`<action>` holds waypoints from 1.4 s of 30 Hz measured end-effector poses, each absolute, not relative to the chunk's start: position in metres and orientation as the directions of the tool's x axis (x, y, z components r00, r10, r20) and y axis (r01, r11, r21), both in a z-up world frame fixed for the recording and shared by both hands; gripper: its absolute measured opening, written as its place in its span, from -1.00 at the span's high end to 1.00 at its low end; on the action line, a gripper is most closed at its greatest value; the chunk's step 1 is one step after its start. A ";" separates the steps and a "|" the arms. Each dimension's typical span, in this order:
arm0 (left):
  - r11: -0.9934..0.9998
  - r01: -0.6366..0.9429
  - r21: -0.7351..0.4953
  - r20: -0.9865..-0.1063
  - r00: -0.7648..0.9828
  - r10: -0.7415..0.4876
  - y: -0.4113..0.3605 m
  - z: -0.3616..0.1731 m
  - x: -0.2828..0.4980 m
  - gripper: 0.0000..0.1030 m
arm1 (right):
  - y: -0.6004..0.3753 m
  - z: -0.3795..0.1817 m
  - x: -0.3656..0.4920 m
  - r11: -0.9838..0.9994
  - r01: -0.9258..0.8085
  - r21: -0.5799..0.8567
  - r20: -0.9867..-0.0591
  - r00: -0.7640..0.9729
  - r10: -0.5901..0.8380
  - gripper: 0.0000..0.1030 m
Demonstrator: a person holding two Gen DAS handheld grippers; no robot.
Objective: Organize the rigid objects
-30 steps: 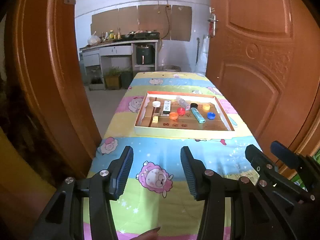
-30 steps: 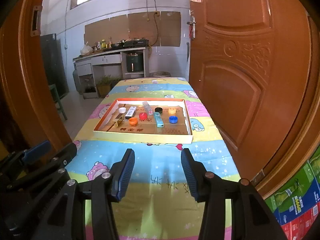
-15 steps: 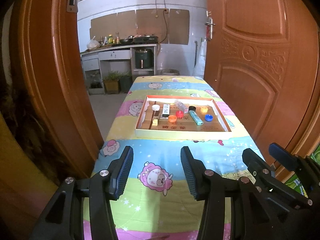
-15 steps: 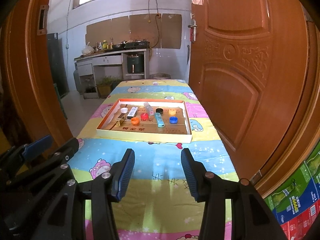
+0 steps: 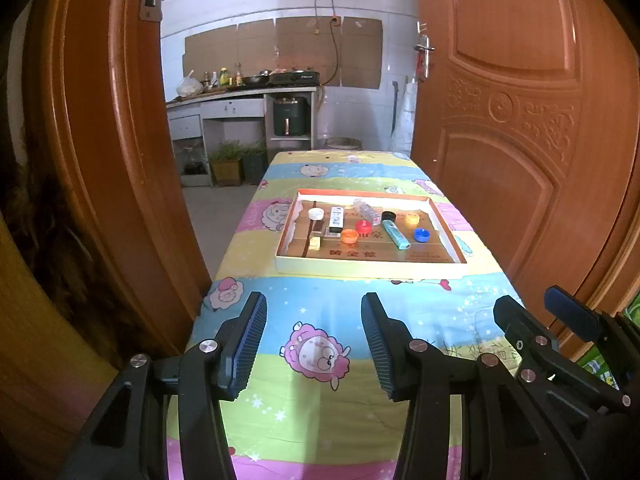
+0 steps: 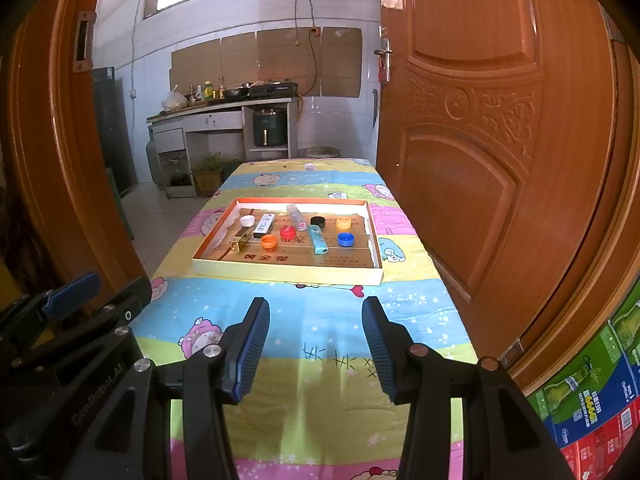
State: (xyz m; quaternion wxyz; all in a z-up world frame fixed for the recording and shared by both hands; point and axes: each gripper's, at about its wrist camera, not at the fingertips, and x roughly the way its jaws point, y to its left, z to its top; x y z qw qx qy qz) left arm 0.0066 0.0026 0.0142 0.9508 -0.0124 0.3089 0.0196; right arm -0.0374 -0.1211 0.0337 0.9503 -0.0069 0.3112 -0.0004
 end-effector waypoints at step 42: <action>0.999 -0.054 -0.008 -0.593 0.804 0.039 0.009 0.009 0.011 0.01 | -0.117 0.031 -0.033 1.000 -0.021 -0.005 -0.594 0.804 0.014 0.07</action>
